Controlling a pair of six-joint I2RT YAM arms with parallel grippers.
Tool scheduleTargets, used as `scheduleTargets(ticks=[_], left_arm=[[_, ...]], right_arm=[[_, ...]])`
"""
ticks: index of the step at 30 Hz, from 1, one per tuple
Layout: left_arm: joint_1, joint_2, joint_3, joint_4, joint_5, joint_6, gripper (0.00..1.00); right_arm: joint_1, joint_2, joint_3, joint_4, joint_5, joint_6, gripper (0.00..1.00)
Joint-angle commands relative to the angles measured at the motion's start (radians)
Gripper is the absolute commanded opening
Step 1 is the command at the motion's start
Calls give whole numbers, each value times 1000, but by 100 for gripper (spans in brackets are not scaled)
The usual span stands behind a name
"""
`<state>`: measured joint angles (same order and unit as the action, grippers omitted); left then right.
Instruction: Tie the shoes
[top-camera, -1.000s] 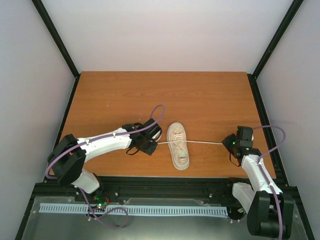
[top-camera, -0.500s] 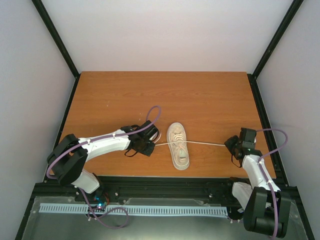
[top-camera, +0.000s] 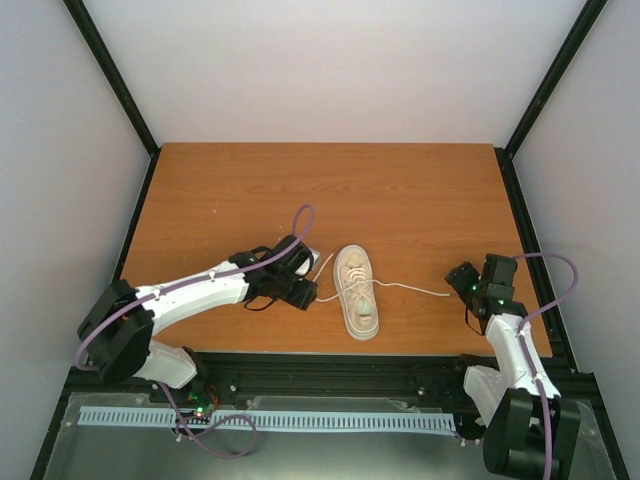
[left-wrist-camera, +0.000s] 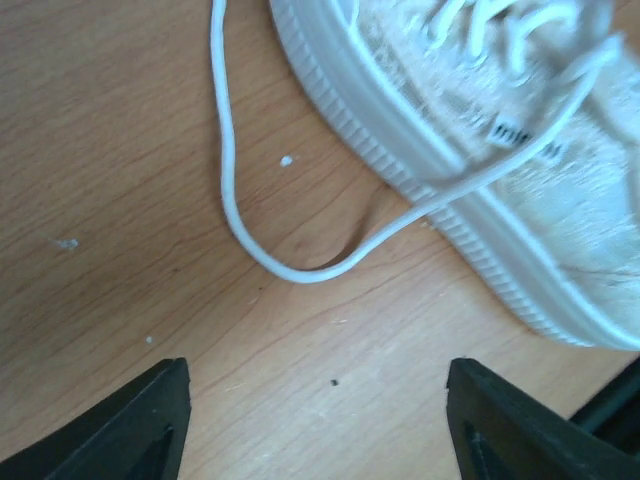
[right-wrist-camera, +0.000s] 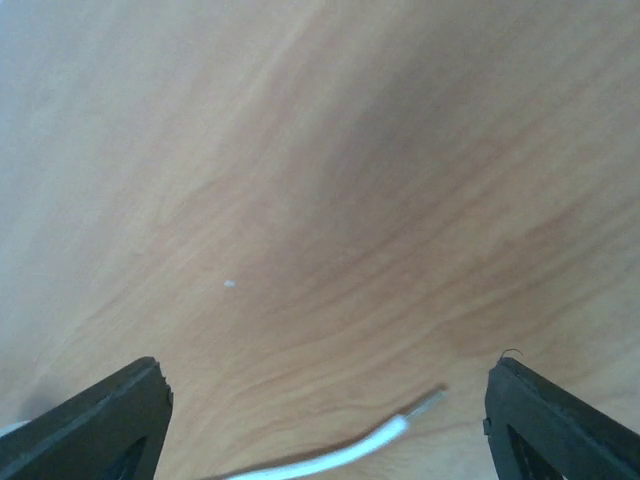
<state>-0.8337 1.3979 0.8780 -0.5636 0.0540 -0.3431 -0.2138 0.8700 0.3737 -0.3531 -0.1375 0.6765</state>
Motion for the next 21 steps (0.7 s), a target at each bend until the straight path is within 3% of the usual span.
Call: scheduleTargets(ticks=[1, 5, 12, 21], left_arm=[[7, -89, -35, 104, 77, 31, 77], [7, -130, -72, 222, 130, 24, 84], [25, -4, -47, 374, 174, -135, 86], [51, 65, -64, 458, 203, -228, 86]], right_arm=[[-4, -60, 36, 57, -121, -68, 87], [94, -7, 75, 111, -315, -123, 88], [549, 183, 181, 44, -287, -177, 84], [681, 133, 116, -21, -308, -219, 83]])
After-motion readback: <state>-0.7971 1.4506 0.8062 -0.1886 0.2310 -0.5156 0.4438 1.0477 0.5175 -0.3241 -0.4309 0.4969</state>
